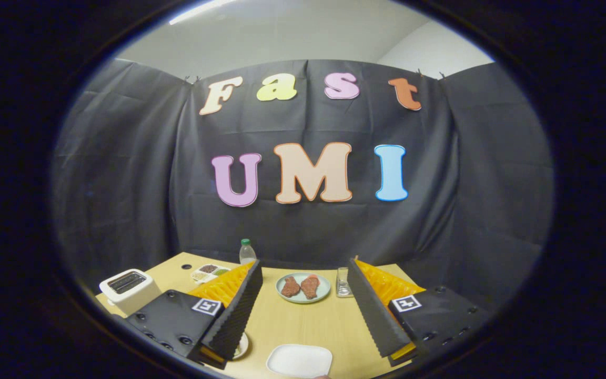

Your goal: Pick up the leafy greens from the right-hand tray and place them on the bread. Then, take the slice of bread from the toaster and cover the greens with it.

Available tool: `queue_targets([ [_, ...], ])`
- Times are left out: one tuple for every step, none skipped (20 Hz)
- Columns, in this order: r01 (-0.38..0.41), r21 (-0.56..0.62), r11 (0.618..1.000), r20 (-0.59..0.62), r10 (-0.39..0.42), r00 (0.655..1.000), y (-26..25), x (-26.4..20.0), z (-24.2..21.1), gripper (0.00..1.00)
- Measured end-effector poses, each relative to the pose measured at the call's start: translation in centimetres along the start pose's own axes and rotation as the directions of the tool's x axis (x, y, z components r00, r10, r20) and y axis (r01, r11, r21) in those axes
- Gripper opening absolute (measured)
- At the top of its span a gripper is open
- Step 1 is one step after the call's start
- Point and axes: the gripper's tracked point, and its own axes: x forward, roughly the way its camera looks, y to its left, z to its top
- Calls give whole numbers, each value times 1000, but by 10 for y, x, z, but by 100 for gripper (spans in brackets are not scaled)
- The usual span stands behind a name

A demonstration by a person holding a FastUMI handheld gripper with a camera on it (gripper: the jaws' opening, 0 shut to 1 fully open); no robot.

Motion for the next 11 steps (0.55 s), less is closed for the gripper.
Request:
queue_targets([
  [3,5,1000,0,-3,1000,1,0,0,100],
  [4,9,1000,2,-4,1000,2,2,0,100],
  [6,11,1000,6,-6,1000,3,2,1,100],
  [5,8,1000,7,-5,1000,3,2,1,100],
  [6,4,1000,9,-6,1000,4,1,3,100],
  [4,0,1000,12,-4,1000,5,0,4,100],
  [6,-4,1000,17,-5,1000,6,-1,6,100],
  [7,-6,1000,23,-7,1000,6,-1,8,100],
  [7,-8,1000,24,-7,1000,7,-2,8,100],
  [9,-7,1000,29,-9,1000,6,-2,9,100],
  [10,-8,1000,29,-9,1000,7,-4,9,100],
])
